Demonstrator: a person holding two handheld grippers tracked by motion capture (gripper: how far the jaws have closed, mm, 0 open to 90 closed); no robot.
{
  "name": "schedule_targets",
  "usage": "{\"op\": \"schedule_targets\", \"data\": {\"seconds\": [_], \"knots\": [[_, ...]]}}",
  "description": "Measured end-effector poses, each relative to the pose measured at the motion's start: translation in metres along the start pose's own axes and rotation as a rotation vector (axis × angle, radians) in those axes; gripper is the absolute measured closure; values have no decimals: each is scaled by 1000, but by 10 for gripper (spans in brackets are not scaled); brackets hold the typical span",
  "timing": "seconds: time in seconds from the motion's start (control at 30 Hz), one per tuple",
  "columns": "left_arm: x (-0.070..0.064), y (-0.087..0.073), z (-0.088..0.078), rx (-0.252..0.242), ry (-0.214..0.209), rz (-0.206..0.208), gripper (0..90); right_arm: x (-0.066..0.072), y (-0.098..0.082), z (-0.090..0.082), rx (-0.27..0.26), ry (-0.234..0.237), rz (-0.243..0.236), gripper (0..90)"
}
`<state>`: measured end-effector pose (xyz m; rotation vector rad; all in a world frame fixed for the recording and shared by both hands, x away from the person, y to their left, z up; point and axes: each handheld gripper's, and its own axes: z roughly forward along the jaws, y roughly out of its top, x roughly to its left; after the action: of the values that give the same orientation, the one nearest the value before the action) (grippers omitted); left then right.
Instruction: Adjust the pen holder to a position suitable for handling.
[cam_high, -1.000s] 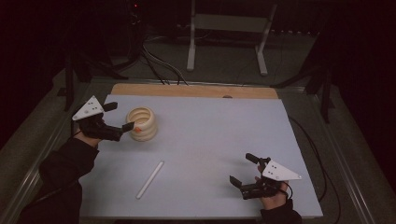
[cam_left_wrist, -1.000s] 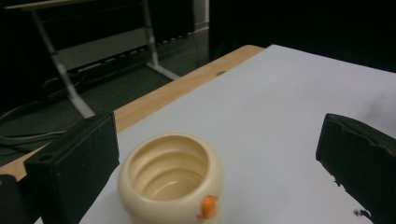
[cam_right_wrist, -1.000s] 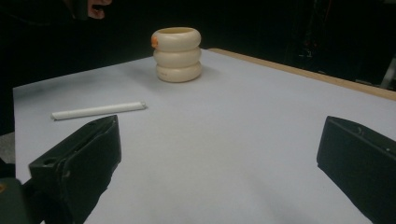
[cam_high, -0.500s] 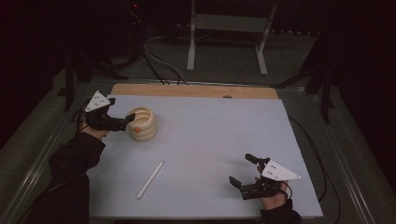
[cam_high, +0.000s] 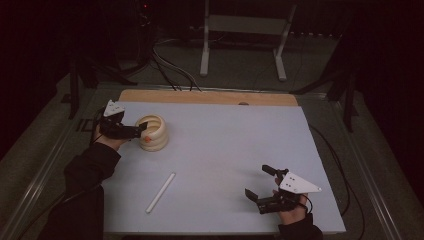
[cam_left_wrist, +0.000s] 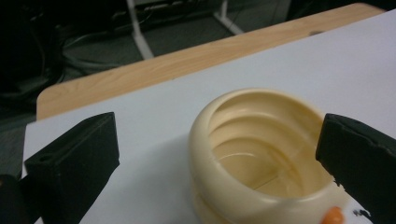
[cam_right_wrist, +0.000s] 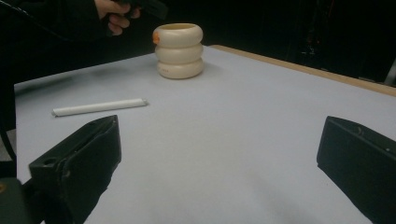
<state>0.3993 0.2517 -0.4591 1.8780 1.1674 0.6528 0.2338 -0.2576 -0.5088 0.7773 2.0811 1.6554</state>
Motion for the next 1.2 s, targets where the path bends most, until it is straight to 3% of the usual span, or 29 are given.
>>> {"op": "schedule_targets", "data": {"seconds": [0.23,0.37,0.53,0.67,0.8,1.2], "knots": [[-1,0,9,58,59,-25,172,0,0,0,3,2,0,0],[-1,2,12,81,52,-48,322,0,0,0,4,2,-1,0],[-2,6,16,119,80,-63,479,0,0,1,6,3,-1,0],[-4,8,19,147,71,-77,530,0,0,1,6,4,0,0],[-5,9,23,185,84,-83,595,0,0,1,6,5,-1,0],[-8,13,30,238,117,-118,744,-1,-1,2,8,4,2,0]]}}
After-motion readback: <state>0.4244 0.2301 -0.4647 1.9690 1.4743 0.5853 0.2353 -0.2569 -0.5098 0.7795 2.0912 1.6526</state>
